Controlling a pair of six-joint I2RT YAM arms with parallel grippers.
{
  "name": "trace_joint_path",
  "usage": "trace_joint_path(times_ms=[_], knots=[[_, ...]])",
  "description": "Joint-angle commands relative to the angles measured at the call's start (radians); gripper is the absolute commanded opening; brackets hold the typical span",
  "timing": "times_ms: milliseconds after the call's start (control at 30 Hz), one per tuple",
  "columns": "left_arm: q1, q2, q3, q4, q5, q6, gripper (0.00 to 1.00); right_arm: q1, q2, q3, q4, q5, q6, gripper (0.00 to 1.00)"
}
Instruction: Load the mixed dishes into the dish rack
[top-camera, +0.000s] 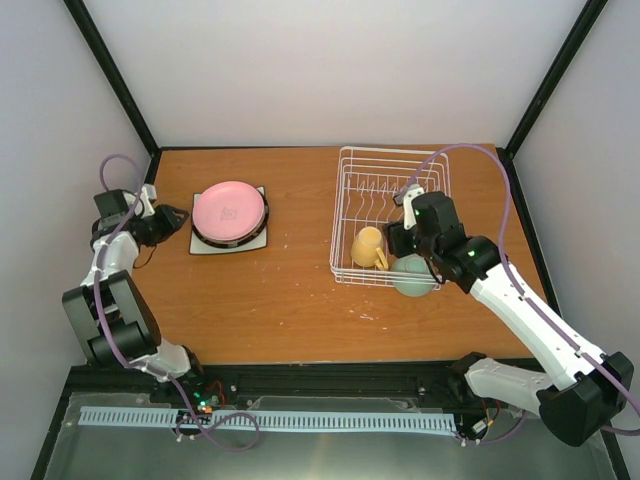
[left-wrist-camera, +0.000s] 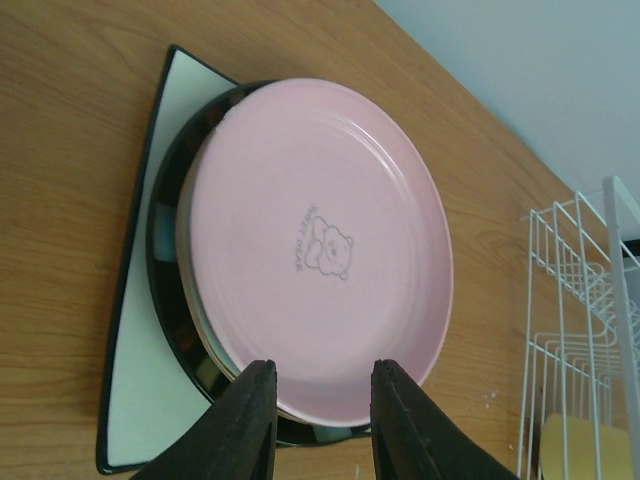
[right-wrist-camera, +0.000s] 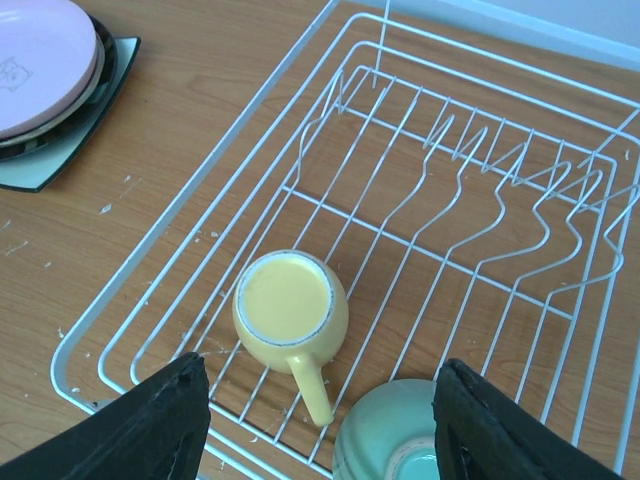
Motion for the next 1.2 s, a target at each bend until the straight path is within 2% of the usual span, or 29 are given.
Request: trace_joint_path(times_ms=[0,133,267,433,733,1167], knots=[[0.008,0.069,0.068,0.005,-0.053,0.033,0.28,0.0,0.015,-0.03,0.043,-0.003,-0.008,0.62],[0.008,0.152,0.127,-0.004,-0.071,0.065,0.17,-0.001,0.026,-0.039,0.064,-0.012,0.0,0.59],[-0.001,0.212,0.19,-0.023,-0.117,0.1,0.14,0.0,0.049,-0.03,0.073,-0.018,0.001,0.58],[-0.028,0.278,0.252,-0.045,-0.158,0.132,0.16,-0.001,0.083,-0.013,0.082,-0.016,-0.008,0.58],[-0.113,0.395,0.344,-0.109,-0.169,0.196,0.25,-0.003,0.145,0.03,0.095,-0.029,-0.027,0.58],[-0.115,0.393,0.344,-0.114,-0.225,0.212,0.26,-0.011,0.145,0.048,0.087,-0.038,-0.041,0.58]])
